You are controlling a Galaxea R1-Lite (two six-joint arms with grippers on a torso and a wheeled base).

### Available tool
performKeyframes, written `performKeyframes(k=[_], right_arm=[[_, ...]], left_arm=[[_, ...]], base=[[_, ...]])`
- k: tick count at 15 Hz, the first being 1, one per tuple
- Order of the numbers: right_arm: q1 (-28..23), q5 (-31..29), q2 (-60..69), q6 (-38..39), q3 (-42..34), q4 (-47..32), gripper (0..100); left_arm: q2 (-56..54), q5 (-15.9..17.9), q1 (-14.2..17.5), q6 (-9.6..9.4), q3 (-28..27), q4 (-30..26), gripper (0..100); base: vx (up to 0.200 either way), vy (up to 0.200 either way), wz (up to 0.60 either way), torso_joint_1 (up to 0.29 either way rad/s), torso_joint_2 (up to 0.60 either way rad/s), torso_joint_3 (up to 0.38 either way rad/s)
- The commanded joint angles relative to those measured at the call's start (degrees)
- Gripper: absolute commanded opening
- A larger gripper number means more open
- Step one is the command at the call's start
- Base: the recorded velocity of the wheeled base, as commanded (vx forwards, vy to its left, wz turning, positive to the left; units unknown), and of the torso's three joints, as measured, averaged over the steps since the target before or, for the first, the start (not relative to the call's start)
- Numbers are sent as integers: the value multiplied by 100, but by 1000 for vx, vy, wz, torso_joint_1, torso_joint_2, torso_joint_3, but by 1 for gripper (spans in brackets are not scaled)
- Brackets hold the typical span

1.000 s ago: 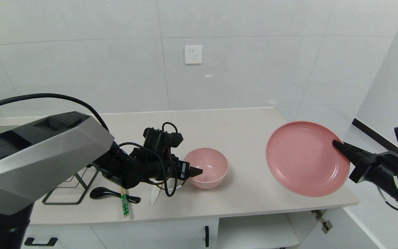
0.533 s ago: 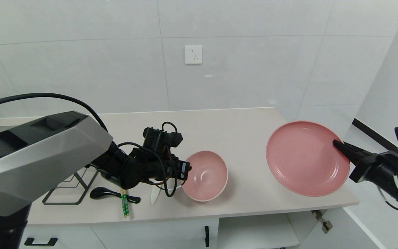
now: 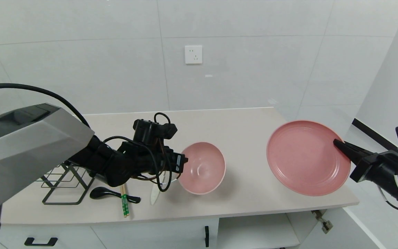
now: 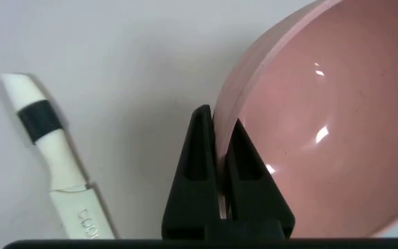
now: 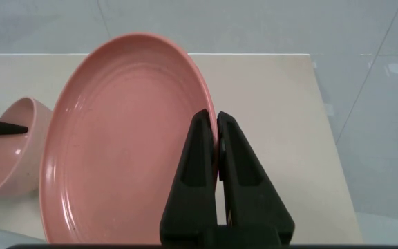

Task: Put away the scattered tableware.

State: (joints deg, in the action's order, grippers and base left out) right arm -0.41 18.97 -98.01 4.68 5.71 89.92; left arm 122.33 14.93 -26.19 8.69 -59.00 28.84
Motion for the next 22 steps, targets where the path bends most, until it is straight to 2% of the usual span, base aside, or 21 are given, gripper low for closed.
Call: performKeyframes(k=[1, 2, 4, 7, 8, 9, 11, 13, 14, 15, 16, 17, 18, 19, 22], right_arm=[[24, 2, 1, 6, 71, 8, 0], [33, 2, -34, 6, 185, 8, 0], [33, 2, -69, 6, 220, 8, 0], [191, 2, 28, 15, 238, 8, 0], [208, 2, 54, 15, 238, 8, 0], [331, 63, 160, 50, 229, 8, 0], [481, 125, 160, 50, 177, 8, 0], [674, 160, 160, 50, 62, 8, 0], [674, 160, 168, 42, -70, 8, 0], [674, 160, 177, 42, -113, 8, 0], [665, 160, 467, 33, -439, 8, 0], [665, 160, 643, 42, -535, 8, 0], [665, 151, 731, 50, -562, 8, 0], [665, 151, 819, 59, -562, 8, 0], [789, 151, 872, 50, -562, 8, 0]], left_arm=[[-553, 18, 307, 36, 539, 570, 0], [-755, 27, 465, 106, 767, 921, 0], [-1177, 97, 808, 247, 1137, 1282, 0], [-2108, 607, 1423, 256, 2262, 1958, 0], [-2170, 616, 1450, 256, 2341, 2020, 0], [-2600, 634, 1634, 273, 2973, 2591, 0], [-2917, 598, 1696, 212, 3738, 3242, 0], [-3207, 581, 1766, 203, 4520, 4165, 0], [-3312, 581, 1863, 203, 4766, 4463, 0], [-3330, 581, 1889, 203, 4810, 4534, 0], [-3506, 563, 2135, 203, 5390, 4920, 0], [-3585, 581, 2144, 203, 5856, 5114, 0], [-3655, 581, 2109, 212, 5900, 5035, 0], [-3972, 598, 2205, 291, 5900, 4736, 0], [-4253, 642, 1995, 370, 5900, 4270, 0]], base=[[0, 0, 0, 0, 0, 0], [0, 0, 0, 0, 0, 0], [0, 0, 0, 0, 0, 0], [0, 0, 0, 0, 0, 0], [0, 0, 0, 0, 0, 0], [0, 0, 0, 0, 0, 0], [0, 0, 0, 0, 0, 0], [0, 0, 0, 0, 0, 0], [0, 0, 0, 0, 0, 0], [0, 0, 0, 0, 0, 0], [0, 0, 0, 0, 0, 0], [0, 0, 0, 0, 0, 0], [0, 0, 0, 0, 0, 0], [0, 0, 0, 0, 0, 0], [0, 0, 0, 0, 0, 0]])
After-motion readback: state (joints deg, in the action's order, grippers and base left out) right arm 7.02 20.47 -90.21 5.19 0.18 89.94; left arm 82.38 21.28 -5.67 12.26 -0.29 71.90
